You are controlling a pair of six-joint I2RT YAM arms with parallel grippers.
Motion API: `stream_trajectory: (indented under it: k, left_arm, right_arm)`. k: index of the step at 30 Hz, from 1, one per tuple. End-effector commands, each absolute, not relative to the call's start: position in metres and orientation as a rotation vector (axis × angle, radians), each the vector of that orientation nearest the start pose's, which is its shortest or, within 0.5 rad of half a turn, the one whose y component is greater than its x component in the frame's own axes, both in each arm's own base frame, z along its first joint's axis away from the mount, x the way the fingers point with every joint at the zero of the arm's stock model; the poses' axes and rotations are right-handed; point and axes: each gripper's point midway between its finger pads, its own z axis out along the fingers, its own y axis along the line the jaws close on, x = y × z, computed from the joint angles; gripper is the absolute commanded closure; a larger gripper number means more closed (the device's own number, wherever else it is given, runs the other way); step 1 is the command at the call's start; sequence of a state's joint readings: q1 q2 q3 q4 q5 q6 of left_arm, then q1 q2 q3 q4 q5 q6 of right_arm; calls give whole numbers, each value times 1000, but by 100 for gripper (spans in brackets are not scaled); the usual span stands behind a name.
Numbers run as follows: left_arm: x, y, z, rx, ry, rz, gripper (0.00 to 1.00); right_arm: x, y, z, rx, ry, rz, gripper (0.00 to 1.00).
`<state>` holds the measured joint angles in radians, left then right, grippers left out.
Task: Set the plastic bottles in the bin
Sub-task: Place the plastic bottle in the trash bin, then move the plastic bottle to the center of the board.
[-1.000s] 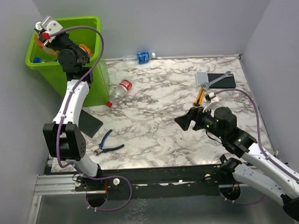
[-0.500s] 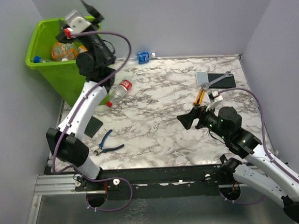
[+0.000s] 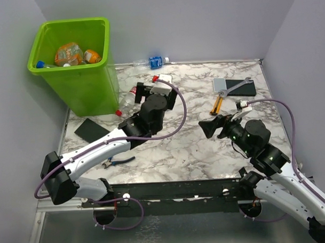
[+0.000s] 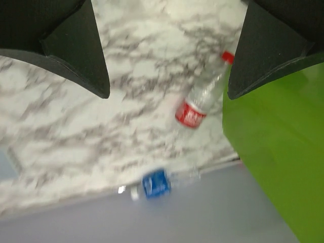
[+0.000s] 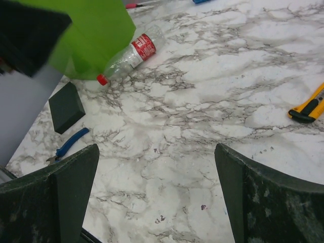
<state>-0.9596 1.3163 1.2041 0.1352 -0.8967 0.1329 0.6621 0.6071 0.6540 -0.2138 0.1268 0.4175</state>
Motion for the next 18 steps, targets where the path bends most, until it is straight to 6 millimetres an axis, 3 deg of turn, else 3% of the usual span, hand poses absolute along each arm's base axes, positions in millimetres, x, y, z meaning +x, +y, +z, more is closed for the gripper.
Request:
stream_trajectory:
  k: [1,5,11,18]
  left_arm:
    - [327,-224,266,174,1828,38,1]
    - [348,-222,240,197,1926,54,1]
    - [393,-198,204,195,1997,292,1]
    - [445,-181,189,194,2078,340,1]
  right_arm:
    - [237,168,231,-6,1809,668,0]
    - [237,183,217,33,1859,753,0]
    - [235,186,185,38,1922,754,1]
    - [226,188,169,13,1961,782,1]
